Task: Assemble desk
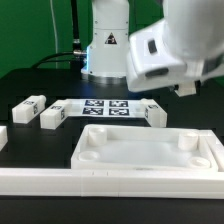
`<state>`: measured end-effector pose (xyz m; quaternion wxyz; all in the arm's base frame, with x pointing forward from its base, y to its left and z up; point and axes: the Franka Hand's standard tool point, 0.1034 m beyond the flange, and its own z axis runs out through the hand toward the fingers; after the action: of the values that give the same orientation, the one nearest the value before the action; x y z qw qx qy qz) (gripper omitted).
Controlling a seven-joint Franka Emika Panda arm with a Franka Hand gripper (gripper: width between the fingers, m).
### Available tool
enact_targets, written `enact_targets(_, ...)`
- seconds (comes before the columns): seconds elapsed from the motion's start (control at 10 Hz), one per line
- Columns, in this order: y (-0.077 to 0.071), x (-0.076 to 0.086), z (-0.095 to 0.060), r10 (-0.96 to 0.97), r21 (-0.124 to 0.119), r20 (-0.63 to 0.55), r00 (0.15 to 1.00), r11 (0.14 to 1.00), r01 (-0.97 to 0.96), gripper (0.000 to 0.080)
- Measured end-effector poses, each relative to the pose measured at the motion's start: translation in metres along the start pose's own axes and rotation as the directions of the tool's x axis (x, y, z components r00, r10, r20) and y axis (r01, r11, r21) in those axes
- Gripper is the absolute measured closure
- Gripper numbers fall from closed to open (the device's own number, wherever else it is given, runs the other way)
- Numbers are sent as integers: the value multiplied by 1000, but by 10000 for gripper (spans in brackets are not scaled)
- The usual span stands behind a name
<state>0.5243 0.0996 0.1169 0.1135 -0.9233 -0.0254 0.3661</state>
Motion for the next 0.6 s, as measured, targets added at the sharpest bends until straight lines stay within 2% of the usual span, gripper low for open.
enact_targets(0.1, -1, 3, -9, -1, -1, -40, 999, 1000, 1, 509)
enact_targets(0.2, 0, 12, -12, 2, -8, -144, 990, 1000, -3, 509)
enact_targets(0.3, 1, 9, -11, 6, -12, -193, 981, 1000, -8, 509)
enact_targets(0.5, 4, 16, -17, 9, -26, -369, 929, 999, -20, 509)
enact_targets(0.6, 5, 17, -23, 4, -33, -417, 909, 999, -20, 509)
